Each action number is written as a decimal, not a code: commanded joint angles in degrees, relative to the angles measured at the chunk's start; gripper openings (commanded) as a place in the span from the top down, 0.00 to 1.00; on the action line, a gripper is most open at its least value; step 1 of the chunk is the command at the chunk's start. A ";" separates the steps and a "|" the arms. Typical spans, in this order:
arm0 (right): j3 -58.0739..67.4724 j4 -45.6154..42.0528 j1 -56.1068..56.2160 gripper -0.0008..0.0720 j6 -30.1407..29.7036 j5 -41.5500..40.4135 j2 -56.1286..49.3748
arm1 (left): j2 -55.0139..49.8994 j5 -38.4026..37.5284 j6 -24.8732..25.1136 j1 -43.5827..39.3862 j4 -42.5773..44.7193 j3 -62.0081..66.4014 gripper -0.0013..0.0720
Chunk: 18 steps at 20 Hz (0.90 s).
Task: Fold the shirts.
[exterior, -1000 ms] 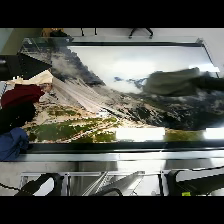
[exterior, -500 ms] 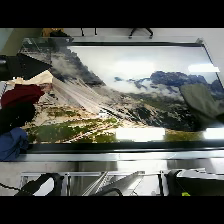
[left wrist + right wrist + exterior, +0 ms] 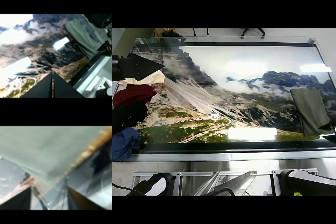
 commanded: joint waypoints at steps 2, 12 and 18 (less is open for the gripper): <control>3.78 5.44 1.88 0.90 2.36 -1.60 7.39 | 0.04 2.03 1.01 0.00 -0.04 0.00 0.97; -3.96 17.25 45.55 0.97 -3.45 -8.17 20.68 | 7.54 7.72 0.61 -9.09 3.58 -20.92 0.97; -18.03 14.99 59.89 0.97 -0.52 -12.11 25.55 | 23.34 17.27 -6.75 -24.11 10.97 -50.38 0.97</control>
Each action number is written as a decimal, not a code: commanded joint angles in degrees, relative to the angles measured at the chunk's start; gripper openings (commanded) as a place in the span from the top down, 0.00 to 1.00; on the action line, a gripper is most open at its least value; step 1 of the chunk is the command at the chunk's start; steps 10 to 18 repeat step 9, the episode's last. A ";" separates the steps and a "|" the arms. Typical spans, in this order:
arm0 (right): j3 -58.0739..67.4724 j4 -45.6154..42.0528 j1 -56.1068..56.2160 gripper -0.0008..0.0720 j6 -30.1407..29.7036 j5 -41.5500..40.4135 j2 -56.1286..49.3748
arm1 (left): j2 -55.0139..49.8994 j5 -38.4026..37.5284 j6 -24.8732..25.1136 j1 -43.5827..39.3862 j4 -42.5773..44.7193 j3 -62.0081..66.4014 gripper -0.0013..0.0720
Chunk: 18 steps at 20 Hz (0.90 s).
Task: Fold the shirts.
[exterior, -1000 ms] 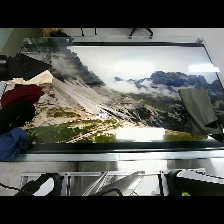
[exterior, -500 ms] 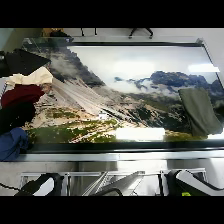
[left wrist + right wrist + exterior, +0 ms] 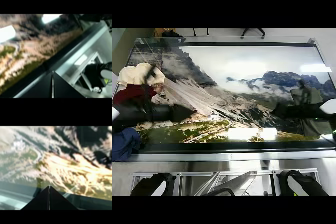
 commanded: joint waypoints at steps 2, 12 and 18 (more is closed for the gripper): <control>-4.81 -0.42 6.05 0.96 1.09 -0.33 1.44 | 8.85 5.49 -5.29 -6.75 3.39 -13.49 0.97; -4.83 -0.44 6.03 0.96 1.09 0.04 1.44 | 14.14 5.40 -6.71 -4.33 3.37 -16.28 0.97; -4.83 -0.44 6.03 0.96 1.09 0.04 1.44 | 14.14 5.40 -6.71 -4.33 3.37 -16.28 0.97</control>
